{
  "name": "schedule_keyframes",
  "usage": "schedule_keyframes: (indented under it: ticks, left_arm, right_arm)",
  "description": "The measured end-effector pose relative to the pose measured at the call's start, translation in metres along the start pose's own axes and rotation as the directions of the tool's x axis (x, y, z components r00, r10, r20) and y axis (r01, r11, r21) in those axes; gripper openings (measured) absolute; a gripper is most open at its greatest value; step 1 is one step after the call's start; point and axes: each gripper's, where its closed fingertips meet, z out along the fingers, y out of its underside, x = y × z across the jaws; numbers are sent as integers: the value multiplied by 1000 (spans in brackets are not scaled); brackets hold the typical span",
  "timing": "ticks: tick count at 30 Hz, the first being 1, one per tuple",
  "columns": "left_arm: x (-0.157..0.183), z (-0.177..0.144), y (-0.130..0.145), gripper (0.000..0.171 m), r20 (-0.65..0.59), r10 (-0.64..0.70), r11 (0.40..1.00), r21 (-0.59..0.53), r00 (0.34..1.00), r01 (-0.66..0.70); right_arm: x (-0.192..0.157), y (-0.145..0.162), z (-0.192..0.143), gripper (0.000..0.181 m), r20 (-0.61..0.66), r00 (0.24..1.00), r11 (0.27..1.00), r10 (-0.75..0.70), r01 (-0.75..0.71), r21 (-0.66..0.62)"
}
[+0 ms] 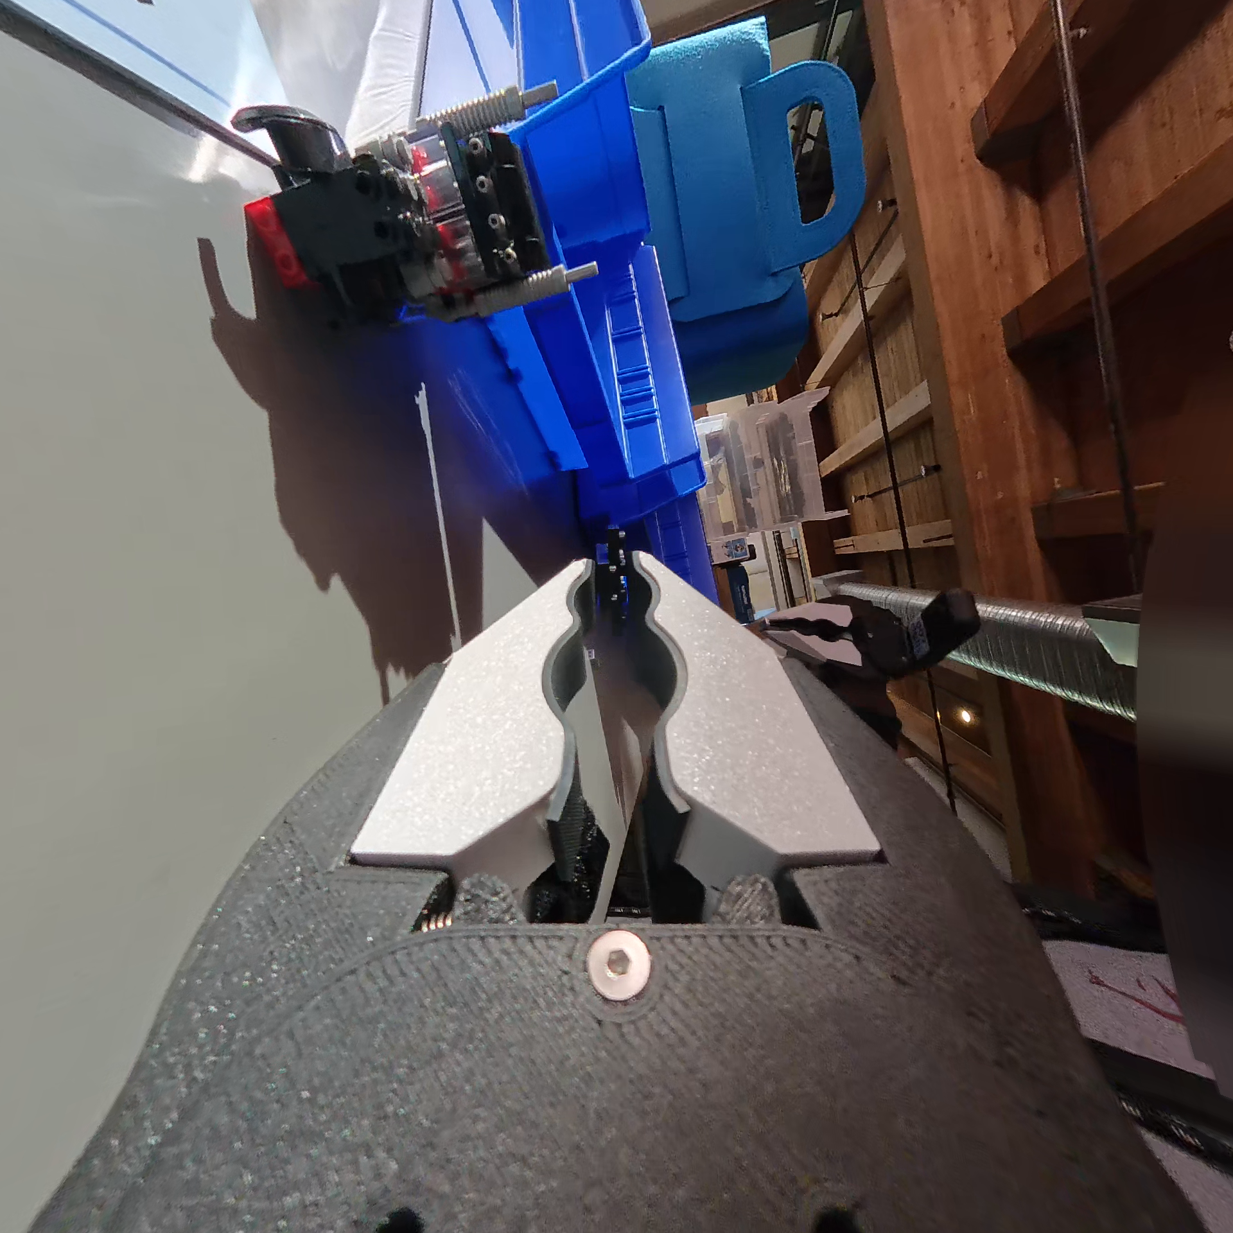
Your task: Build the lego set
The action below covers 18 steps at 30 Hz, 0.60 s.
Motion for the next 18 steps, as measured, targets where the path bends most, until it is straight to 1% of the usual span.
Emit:
schedule_keyframes:
  ticks: [2,4,7,9,11,13,15,18]
  left_arm:
    - [0,-4,0,9,-19,-18,1000,10,1000,19]
    - [2,-10,0,9,-42,-36,999,20,998,37]
    - [4,-24,-5,9,-65,-44,997,53,997,48]
    - [4,-35,-10,9,-77,-57,994,92,995,64]
    - [4,-47,-17,9,-95,-67,988,130,993,79]
    - [6,-59,-23,9,-121,-73,982,167,990,92]
    - [8,-69,-30,8,-156,-77,975,193,985,107]
    - [6,-86,-36,8,-184,-109,964,221,977,149]
  right_arm:
    - [-35,-52,17,11,46,999,994,9,-14,111]
    - [-65,-101,42,10,87,996,977,24,-42,210]
    - [-103,-169,88,10,182,979,933,86,-143,331]
    - [-121,-206,123,9,253,955,897,155,-244,368]
    - [-137,-237,156,10,317,924,865,215,-331,377]
    - [-151,-266,181,9,362,898,837,251,-389,386]
    - [-161,-290,198,9,391,881,818,265,-420,392]
    - [-170,-316,216,10,405,874,807,269,-434,401]
